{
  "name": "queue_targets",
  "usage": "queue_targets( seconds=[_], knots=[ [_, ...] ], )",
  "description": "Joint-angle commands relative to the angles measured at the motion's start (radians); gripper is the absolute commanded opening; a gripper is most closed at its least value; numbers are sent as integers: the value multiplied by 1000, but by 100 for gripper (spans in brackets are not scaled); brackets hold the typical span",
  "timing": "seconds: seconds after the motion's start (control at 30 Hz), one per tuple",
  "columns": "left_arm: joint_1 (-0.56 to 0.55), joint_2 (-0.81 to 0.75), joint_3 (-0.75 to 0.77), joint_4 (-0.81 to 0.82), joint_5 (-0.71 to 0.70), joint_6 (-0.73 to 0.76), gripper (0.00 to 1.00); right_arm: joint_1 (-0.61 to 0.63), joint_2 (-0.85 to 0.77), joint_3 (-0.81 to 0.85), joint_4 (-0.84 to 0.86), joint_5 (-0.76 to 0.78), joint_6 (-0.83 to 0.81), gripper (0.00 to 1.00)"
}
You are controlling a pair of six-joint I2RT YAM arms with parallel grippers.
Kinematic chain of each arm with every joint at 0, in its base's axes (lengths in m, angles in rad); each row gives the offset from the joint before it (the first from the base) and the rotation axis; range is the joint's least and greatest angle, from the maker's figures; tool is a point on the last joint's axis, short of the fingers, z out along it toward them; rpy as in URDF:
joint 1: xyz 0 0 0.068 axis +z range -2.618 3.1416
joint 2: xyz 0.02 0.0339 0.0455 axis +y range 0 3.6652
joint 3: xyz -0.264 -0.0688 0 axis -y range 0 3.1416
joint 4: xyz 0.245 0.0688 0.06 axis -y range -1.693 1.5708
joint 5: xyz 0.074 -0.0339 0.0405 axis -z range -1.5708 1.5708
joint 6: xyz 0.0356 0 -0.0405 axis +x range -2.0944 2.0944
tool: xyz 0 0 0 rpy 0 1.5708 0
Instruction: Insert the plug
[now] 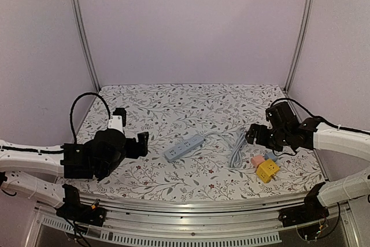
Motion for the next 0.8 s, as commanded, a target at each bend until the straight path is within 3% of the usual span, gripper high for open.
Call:
queue_targets(
  seconds=[0.0, 0.5, 0.77],
  knots=[
    [15, -19, 12, -23, 17, -1, 95, 7, 126, 71, -106, 66, -2, 99],
    [17, -33, 8, -17, 42, 3, 95, 6, 328, 141, -240, 70, -46, 98],
    [20, -48, 0, -19, 41, 3, 94, 6, 449, 166, -267, 71, -61, 90]
  ],
)
